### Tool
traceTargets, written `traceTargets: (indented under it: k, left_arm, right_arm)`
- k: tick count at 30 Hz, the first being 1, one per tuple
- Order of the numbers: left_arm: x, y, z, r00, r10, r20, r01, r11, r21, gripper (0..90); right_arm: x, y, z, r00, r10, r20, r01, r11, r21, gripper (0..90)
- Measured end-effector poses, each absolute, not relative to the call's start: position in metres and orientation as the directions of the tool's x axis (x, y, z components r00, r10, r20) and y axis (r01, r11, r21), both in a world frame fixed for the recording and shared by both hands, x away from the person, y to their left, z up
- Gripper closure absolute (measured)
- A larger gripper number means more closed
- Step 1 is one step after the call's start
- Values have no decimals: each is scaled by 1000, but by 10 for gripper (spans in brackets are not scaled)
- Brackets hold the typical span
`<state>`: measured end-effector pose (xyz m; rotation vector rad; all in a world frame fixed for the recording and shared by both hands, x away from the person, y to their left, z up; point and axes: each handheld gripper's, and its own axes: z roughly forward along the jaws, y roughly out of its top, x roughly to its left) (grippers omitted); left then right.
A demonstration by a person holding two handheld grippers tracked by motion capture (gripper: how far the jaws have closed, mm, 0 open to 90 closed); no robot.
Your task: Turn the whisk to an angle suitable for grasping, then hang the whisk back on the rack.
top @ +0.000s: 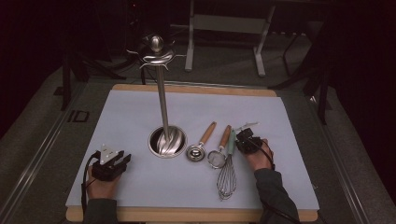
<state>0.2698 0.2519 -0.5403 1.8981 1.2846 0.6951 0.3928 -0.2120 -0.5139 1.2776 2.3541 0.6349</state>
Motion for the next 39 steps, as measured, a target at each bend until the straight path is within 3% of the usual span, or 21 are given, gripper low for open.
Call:
traceTargets:
  k: [6, 15, 19, 30, 37, 39]
  left_arm:
    - [270, 252, -540, 354, 935, 34, 543, -235, 806, 649]
    - [270, 251, -541, 354, 934, 37, 543, -238, 805, 650]
    - [271, 251, -541, 355, 934, 36, 544, -238, 804, 649]
    - [271, 251, -541, 350, 936, 39, 546, -238, 803, 647]
    - [271, 251, -541, 351, 936, 37, 547, -237, 803, 646]
    - [271, 251, -541, 352, 935, 37, 547, -238, 803, 645]
  right_arm:
    - [387, -213, -503, -486, 868, -104, 674, 448, 587, 805]
    - [373, -205, -490, -516, 856, -42, 667, 432, 606, 533]
    - [367, -201, -491, -511, 859, -28, 686, 428, 589, 500]
    - [359, -203, -497, -513, 857, 53, 721, 396, 568, 524]
    - [363, -204, -497, -500, 858, 118, 756, 365, 543, 602]
    - [367, -203, -499, -496, 859, 122, 768, 369, 524, 569]
